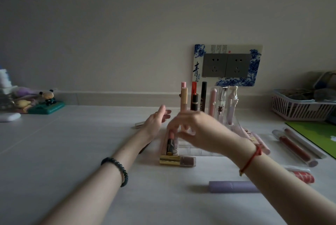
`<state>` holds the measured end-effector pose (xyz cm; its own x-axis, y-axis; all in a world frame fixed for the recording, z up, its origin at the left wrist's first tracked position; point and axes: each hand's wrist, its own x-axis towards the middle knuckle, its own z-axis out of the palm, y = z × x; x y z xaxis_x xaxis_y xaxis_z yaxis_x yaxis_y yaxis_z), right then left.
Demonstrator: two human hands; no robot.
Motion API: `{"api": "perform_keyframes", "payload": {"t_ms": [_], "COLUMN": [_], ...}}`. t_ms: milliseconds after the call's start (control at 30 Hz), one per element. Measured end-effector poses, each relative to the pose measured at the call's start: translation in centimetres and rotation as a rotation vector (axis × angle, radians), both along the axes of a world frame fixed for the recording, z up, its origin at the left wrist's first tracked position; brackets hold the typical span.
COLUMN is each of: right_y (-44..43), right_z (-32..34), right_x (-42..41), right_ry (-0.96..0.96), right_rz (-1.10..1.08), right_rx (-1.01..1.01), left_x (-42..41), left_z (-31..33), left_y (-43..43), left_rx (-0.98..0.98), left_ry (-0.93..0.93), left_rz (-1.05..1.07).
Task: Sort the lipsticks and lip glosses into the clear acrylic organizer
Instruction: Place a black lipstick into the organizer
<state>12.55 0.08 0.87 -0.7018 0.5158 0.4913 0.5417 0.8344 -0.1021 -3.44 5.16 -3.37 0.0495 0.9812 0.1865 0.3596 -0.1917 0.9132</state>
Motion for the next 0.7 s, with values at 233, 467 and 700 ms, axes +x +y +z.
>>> {"api": "perform_keyframes", "payload": {"t_ms": [233,467,700], "right_y": [1.0,1.0,0.9], "right_z": [-2.7,-3.1,-1.0], "right_x": [-1.6,-1.3,-0.3], "right_ry": [-0.351,-0.341,0.032], "right_rz": [0.034,0.09,0.102], "right_rx": [0.052,0.183,0.177], "left_x": [0.5,0.2,-1.0], "left_z": [0.1,0.0,0.7], "left_y": [0.0,0.3,0.4], "left_rx": [-0.092,-0.055,-0.011], "left_ry": [0.112,0.158,-0.124], "left_rz": [-0.026,0.009,0.023]}}
